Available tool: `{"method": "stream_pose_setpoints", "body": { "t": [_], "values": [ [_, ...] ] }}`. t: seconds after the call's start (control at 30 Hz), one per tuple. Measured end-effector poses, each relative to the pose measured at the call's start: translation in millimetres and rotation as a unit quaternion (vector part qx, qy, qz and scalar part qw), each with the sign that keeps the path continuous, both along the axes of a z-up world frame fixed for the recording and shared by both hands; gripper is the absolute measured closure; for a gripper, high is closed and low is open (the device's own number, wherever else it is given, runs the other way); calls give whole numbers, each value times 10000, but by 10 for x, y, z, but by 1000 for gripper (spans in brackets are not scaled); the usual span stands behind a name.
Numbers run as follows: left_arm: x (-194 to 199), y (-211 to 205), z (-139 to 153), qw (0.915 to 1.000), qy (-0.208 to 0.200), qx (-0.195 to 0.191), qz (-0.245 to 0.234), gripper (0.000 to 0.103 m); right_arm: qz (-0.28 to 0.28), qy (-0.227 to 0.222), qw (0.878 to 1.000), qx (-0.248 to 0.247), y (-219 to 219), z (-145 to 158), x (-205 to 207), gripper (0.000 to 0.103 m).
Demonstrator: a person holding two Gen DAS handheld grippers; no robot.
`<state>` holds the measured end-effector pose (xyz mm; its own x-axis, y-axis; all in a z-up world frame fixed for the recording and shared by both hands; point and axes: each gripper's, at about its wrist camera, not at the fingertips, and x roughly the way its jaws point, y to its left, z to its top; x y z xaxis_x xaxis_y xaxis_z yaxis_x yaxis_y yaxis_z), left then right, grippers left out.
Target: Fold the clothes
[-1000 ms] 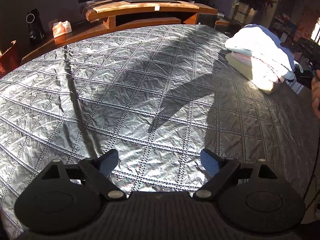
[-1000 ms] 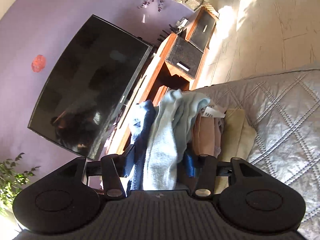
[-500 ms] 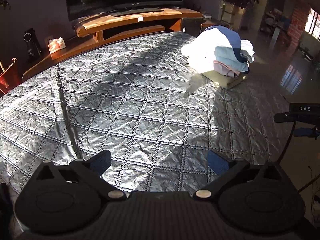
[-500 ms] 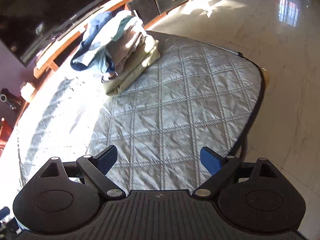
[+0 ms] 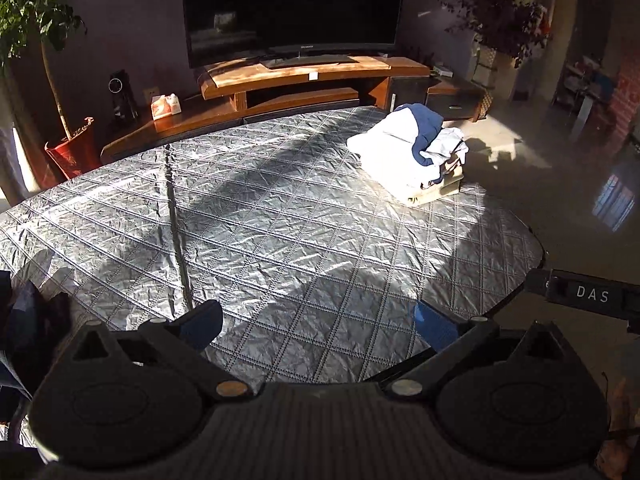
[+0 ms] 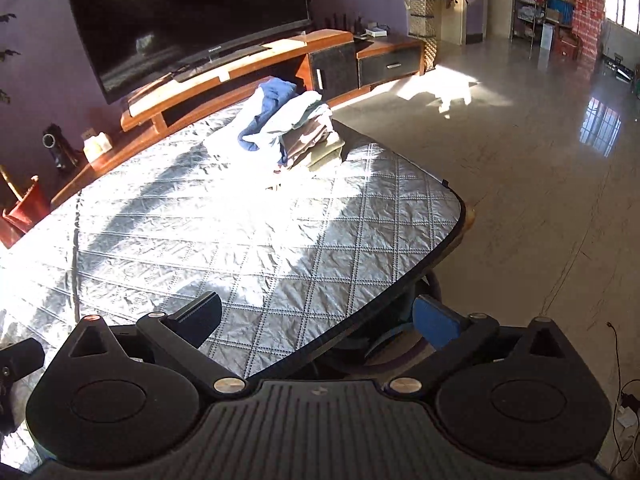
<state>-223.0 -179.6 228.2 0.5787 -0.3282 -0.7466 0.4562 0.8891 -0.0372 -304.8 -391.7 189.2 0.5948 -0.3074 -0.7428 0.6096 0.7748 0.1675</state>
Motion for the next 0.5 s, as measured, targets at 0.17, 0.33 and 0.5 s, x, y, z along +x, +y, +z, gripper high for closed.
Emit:
{"method": "stream_pose_setpoints", "body": {
  "t": [0.17,0.33,0.5],
  "values": [
    [-225,-64,78,9994,182,287,-21,1,27,-26,10000,-18,67,125,-185,0],
    [-430,-81,212,9994,158,309,-45,1,123,-45,9998,161,150,158,-320,0],
    [-548,-99,292,9991,83,413,23,1,171,-183,9996,127,206,244,-402,0]
  ]
}}
